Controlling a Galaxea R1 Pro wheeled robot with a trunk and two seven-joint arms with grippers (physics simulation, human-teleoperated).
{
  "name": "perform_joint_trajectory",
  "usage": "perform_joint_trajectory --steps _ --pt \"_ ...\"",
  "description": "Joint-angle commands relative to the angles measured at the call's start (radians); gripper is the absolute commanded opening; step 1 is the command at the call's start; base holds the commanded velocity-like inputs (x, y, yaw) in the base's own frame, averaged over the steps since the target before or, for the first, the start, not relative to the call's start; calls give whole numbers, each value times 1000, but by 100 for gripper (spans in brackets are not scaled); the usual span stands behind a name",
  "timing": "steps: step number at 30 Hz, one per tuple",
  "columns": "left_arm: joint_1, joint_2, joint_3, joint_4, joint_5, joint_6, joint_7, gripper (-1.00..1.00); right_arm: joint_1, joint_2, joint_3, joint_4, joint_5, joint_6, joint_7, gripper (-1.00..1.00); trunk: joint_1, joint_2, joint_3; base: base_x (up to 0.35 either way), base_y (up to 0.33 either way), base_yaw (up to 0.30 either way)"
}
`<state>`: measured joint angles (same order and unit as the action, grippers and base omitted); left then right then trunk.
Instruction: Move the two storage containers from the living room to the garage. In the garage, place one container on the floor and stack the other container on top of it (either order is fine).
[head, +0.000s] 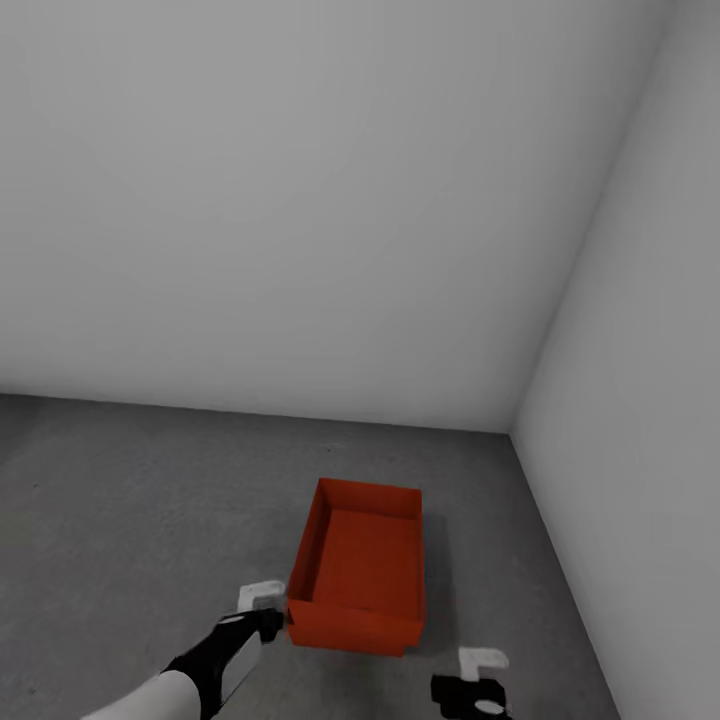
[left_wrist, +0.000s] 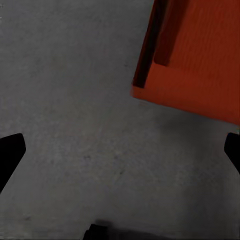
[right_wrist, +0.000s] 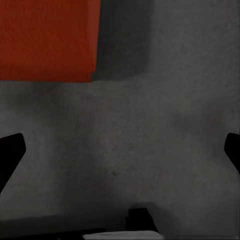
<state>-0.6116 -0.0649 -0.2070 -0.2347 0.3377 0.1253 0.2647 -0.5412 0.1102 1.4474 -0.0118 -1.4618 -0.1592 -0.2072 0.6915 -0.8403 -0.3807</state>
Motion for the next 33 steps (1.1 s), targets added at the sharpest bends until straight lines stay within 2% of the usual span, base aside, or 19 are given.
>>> perform_joint_trajectory --steps 1,4,9,13,20,29,33 --pt "-1 1 -9 41 28 -19 5 100 6 0 9 -1 -9 5 -4 100 0 -1 -1 0 0 0" --pt "-1 1 -9 135 64 -66 0 100 27 0 8 -2 -8 22 -2 100 0 -1 -1 0 0 0" --pt "6 -1 -9 214 85 -90 -13 100 79 0 9 -2 -8 29 -1 100 0 -1 -1 0 0 0" --pt "25 -2 -9 226 87 -93 -18 100 114 0 10 -2 -7 29 1 100 0 -1 -1 0 0 0" --pt "121 -1 -9 230 88 -96 -21 100 176 0 9 -2 -8 22 2 100 0 -1 -1 0 0 0" --pt "211 4 -9 230 91 -96 -21 100 199 -5 8 -1 -7 51 2 100 0 -1 -1 0 0 0" --pt "231 5 -9 231 95 -95 -20 100 221 -9 8 -1 -6 79 2 100 0 -1 -1 0 0 0"
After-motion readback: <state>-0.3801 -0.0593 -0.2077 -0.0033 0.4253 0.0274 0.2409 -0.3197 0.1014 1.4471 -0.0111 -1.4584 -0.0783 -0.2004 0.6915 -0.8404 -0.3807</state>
